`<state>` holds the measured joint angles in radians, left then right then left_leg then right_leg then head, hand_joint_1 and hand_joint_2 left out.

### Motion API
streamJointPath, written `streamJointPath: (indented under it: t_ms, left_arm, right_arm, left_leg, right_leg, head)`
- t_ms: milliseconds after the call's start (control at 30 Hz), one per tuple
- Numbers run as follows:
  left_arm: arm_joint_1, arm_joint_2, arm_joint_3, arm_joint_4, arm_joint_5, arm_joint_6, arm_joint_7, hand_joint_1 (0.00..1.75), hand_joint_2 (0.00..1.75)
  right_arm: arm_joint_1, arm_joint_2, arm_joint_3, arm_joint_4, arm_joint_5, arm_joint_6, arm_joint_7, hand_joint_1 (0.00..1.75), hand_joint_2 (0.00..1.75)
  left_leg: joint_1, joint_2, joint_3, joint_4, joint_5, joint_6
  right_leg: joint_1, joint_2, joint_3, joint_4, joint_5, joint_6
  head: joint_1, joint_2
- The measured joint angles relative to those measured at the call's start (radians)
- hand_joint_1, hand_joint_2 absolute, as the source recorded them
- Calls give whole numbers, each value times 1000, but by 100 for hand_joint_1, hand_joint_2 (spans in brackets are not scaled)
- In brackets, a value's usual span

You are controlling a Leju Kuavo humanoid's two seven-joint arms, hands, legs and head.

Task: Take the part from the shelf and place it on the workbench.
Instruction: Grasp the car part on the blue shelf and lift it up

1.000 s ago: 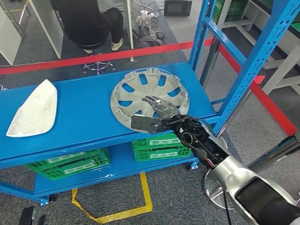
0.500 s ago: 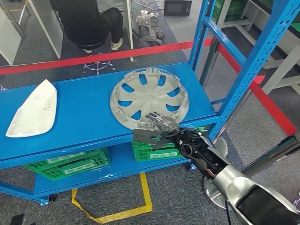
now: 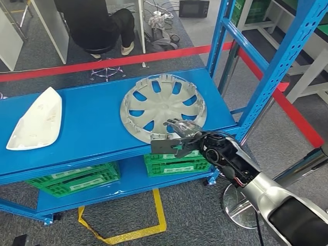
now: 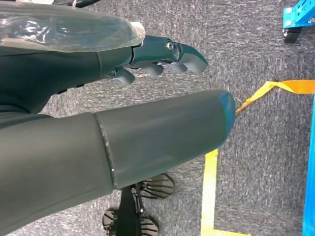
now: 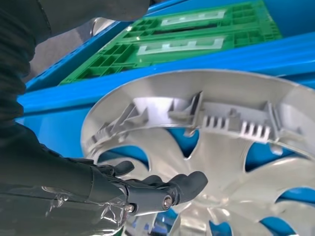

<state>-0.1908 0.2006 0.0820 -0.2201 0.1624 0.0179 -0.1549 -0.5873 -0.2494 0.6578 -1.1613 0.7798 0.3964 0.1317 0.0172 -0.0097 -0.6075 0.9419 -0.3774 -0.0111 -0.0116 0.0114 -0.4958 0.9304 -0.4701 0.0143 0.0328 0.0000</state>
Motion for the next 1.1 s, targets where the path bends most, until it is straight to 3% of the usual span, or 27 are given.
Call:
streamJointPath:
  t_ms: [767,1100]
  left_arm:
    - [-1,-12,0,1,0,0,0,0,0]
    - [-7,-22,0,1,-2,2,1,0,0]
  right_arm:
    - [-30,-95,40,-49,25,17,-19,0,175]
    - [-52,-97,86,48,64,-79,-94,0,175]
  left_leg:
    - [0,0,0,0,0,0]
    - [0,0,0,0,0,0]
  right_leg:
    - [1,0,1,0,0,0]
    - [1,0,2,0,0,0]
  head:
    - [1,0]
    - [0,0]
